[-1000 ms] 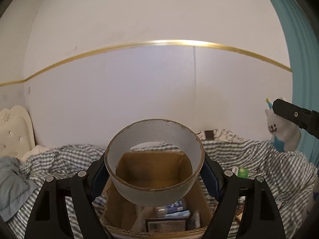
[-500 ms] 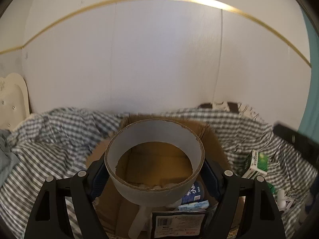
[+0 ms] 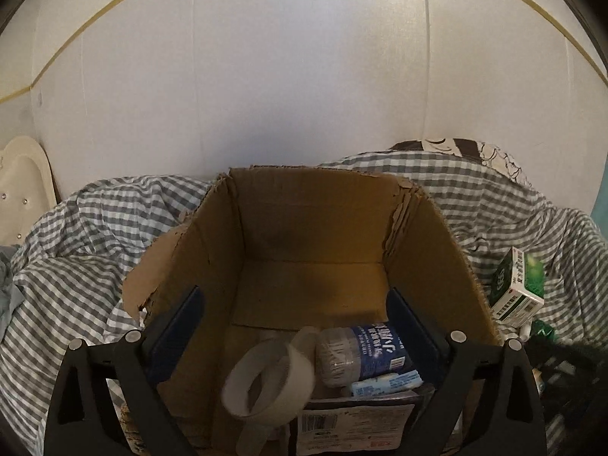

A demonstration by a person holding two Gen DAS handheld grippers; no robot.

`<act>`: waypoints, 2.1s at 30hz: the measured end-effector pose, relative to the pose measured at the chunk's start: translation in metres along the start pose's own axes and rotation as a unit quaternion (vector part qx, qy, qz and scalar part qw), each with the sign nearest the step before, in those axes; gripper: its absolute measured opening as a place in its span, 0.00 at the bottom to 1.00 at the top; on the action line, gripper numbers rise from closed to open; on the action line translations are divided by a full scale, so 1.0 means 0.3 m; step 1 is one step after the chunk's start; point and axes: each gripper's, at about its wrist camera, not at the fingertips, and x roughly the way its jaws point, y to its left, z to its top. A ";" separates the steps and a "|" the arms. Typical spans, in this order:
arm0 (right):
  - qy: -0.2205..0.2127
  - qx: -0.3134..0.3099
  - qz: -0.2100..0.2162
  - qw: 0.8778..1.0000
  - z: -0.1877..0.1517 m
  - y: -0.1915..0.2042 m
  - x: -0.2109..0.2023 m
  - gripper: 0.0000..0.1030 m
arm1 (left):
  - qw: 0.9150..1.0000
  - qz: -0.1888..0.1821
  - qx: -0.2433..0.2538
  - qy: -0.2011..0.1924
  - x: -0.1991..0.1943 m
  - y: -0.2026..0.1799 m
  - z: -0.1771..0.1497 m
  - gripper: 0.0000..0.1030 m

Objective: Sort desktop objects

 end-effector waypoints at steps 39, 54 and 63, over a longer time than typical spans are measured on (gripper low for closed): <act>-0.016 0.088 -0.092 0.992 -0.047 -0.538 -0.311 0.54 | 0.985 -0.146 0.080 0.054 0.069 -0.691 -0.154 0.79; 0.030 0.087 -0.054 0.994 -0.078 -0.564 -0.140 0.54 | 0.967 -0.148 0.099 0.184 0.313 -0.751 -0.342 0.14; -0.012 0.081 -0.063 0.995 -0.052 -0.530 -0.219 0.54 | 0.971 -0.171 0.095 0.134 0.149 -0.721 -0.221 0.12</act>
